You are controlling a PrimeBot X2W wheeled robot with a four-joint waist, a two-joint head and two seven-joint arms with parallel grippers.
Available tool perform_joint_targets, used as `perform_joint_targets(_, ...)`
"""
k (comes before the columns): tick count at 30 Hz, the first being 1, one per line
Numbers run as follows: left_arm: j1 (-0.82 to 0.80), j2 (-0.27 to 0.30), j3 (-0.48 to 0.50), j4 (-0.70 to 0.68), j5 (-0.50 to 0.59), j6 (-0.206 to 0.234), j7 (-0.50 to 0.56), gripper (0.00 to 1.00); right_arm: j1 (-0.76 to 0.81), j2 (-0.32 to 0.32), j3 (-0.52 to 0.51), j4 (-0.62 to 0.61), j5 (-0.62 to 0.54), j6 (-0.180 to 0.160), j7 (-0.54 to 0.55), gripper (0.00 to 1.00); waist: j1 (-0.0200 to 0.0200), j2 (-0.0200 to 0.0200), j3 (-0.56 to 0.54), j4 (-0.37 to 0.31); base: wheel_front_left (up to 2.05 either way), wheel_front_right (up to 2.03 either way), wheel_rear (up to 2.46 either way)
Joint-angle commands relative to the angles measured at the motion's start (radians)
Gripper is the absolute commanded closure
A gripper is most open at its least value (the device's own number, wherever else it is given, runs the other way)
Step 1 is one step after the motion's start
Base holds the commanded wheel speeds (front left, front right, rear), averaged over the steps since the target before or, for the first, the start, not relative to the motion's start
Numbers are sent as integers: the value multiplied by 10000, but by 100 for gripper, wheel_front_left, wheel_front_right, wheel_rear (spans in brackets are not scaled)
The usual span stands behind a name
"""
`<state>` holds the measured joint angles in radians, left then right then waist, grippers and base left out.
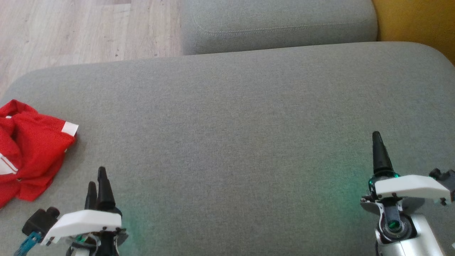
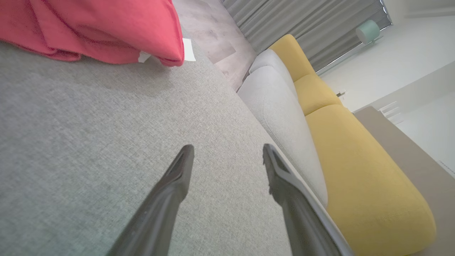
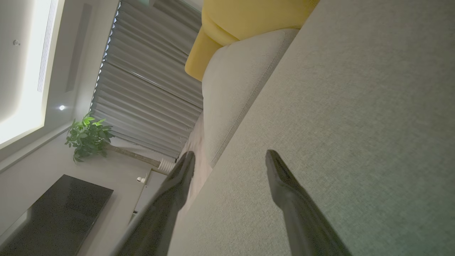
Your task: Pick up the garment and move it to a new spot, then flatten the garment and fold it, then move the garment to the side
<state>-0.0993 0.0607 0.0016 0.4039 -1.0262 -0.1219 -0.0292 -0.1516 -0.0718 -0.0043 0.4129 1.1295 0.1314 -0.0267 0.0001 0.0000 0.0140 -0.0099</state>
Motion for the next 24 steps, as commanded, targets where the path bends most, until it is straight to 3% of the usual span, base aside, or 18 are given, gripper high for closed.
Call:
perform_joint_targets(1,-642,233,81,-328,393,70,-126,0,-708,-147,164,-308,-367,-3,-139,0,-1,0,-3,0,0,0,0)
perform_joint_targets(24,-817,280,-277,441,3441,185,-802,0,-1098,-93,726,340,-3432,-4,-819,0,-1,0,21,-54,0,0,0)
